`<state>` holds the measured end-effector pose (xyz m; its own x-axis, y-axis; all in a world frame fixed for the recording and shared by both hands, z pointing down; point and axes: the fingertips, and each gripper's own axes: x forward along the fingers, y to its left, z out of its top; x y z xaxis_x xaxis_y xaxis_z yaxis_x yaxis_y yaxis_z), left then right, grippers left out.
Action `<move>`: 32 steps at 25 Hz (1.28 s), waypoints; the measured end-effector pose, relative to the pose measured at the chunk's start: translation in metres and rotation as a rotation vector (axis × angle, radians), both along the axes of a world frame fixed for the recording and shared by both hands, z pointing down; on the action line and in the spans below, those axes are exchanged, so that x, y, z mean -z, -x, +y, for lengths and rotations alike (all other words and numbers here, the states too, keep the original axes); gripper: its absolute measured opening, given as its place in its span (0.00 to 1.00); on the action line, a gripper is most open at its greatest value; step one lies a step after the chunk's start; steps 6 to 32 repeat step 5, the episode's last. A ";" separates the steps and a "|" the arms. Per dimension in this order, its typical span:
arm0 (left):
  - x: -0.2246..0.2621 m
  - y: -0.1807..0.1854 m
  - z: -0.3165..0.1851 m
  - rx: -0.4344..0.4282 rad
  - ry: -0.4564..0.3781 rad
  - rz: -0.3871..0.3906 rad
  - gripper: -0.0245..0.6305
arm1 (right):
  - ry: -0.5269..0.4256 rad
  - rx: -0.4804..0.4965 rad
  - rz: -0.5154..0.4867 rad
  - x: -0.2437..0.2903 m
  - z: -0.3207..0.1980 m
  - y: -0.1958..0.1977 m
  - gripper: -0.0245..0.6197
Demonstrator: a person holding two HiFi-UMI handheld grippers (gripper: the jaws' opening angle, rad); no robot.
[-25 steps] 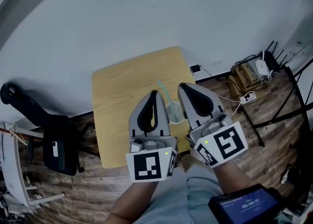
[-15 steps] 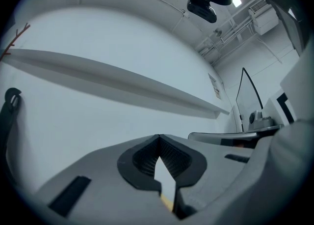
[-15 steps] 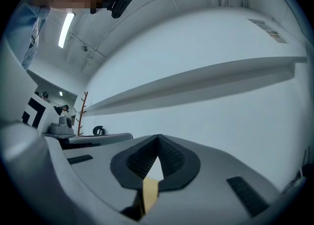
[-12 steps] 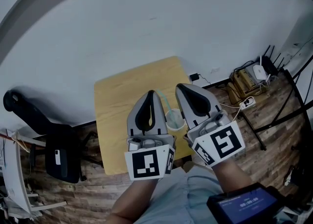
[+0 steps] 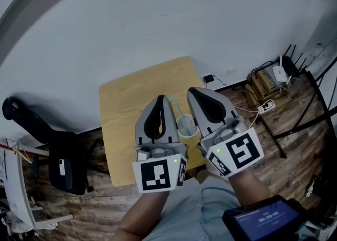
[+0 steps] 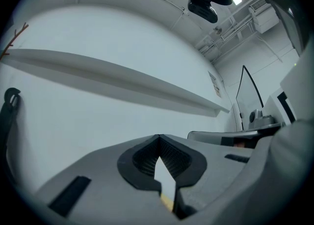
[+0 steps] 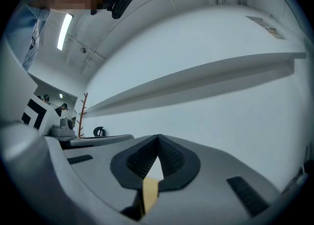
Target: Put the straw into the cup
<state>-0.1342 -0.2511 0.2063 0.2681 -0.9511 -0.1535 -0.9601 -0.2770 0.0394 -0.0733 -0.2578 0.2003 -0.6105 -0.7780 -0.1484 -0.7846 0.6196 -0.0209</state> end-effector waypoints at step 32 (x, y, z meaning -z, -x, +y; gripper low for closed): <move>-0.004 -0.003 0.002 -0.001 0.002 -0.001 0.04 | -0.001 -0.001 -0.004 -0.003 0.002 -0.004 0.04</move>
